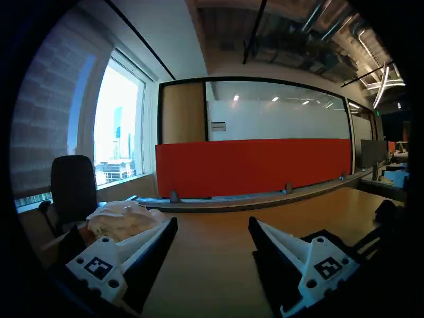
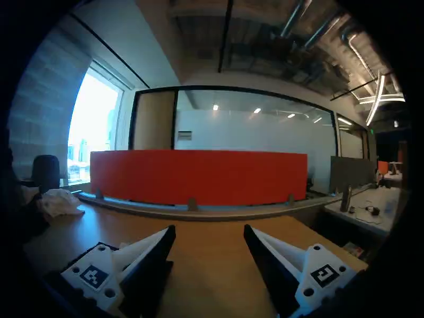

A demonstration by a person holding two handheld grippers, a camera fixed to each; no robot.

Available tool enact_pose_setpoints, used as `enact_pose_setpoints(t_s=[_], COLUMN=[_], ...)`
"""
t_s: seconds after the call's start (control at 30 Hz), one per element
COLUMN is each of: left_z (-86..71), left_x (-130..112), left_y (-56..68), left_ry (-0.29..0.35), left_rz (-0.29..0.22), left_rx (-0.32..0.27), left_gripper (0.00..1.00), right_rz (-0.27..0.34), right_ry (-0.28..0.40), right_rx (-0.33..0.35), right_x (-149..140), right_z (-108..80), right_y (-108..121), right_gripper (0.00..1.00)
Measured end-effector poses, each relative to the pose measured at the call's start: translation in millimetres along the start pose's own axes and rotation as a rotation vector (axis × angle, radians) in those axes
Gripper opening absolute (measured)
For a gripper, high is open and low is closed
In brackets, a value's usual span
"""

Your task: Fold towel

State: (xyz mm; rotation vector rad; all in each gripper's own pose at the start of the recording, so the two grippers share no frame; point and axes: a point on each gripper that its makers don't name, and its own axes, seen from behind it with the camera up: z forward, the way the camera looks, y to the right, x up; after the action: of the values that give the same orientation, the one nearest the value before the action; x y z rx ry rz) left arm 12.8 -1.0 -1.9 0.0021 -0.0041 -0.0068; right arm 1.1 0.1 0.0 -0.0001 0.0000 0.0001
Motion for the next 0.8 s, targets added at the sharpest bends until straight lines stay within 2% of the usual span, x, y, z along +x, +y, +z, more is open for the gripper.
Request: enact_pose_setpoints(t_s=[0.4, 0.6, 0.8], left_z=[-4.7, -6.4, -6.9], left_x=[60, 73, 78], left_y=[-5.7, -7.3, -3.3], left_ry=[-0.015, -0.029, -0.053], left_rz=[-0.013, -0.021, -0.015], left_rx=[0.002, 0.005, -0.017], left_gripper=[0.99, 1.00, 1.00], right_rz=[-0.007, -0.014, -0.018], right_ry=[0.005, 0.007, -0.001], right_rx=[-0.003, -0.008, -0.006], right_x=[60, 79, 90], right_z=[-1.5, 0.2, -0.3], right_y=[3, 3, 2], right_gripper=[1.00, 0.99, 1.00])
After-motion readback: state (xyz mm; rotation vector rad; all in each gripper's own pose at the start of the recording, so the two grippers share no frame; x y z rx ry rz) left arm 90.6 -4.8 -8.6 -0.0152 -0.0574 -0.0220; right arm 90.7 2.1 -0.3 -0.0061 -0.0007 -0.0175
